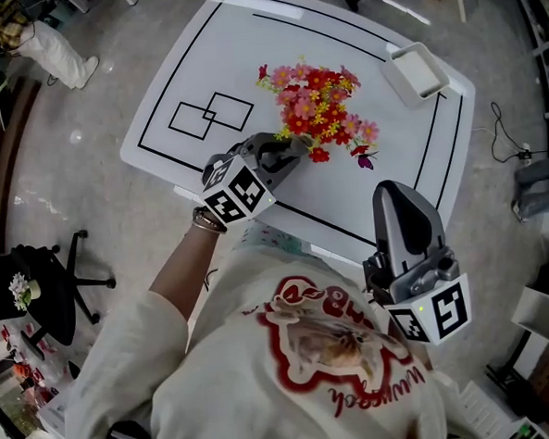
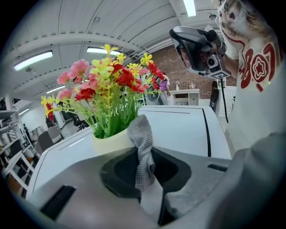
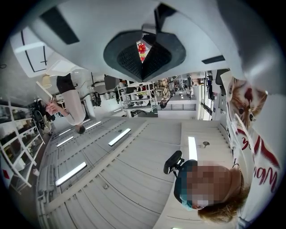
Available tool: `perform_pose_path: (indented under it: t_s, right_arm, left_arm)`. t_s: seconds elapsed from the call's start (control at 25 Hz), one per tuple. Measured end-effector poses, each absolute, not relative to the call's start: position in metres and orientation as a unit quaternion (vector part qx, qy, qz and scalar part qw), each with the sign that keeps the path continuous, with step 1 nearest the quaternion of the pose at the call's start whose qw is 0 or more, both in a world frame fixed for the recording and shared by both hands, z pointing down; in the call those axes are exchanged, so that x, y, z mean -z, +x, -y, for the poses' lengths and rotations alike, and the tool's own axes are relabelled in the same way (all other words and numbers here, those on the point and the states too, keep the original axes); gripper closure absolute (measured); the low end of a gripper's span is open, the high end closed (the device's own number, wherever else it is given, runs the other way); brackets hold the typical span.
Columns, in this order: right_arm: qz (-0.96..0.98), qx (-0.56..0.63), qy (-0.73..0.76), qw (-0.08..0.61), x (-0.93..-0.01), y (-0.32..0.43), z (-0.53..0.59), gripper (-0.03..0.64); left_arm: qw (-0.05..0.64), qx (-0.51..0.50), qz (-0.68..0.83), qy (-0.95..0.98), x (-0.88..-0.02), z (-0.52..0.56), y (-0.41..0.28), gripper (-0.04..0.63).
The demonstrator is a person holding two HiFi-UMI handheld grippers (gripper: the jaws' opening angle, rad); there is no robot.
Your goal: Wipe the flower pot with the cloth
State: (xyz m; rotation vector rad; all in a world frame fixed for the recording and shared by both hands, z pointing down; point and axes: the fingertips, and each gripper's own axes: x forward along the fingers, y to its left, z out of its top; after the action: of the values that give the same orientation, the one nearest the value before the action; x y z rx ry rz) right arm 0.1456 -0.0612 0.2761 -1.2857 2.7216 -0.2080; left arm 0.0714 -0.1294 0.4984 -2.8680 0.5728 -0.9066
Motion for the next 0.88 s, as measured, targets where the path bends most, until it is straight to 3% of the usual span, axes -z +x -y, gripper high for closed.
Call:
perform_pose_path:
  t_s: [0.48,0.88]
  right_arm:
    - [-0.897,0.063,-0.432,0.07,-0.274,0.15,0.059,0.618]
    - [-0.897,0.053,-0.433,0.074,-0.267,0.15,0.056,0.618]
  left_arm:
    - [0.062,0.268,-0.147,-0.95,-0.472,0.087,0.093,0.541]
    - [0.045,0.164,-0.167,-0.971,-0.385,0.06,0.103,0.541]
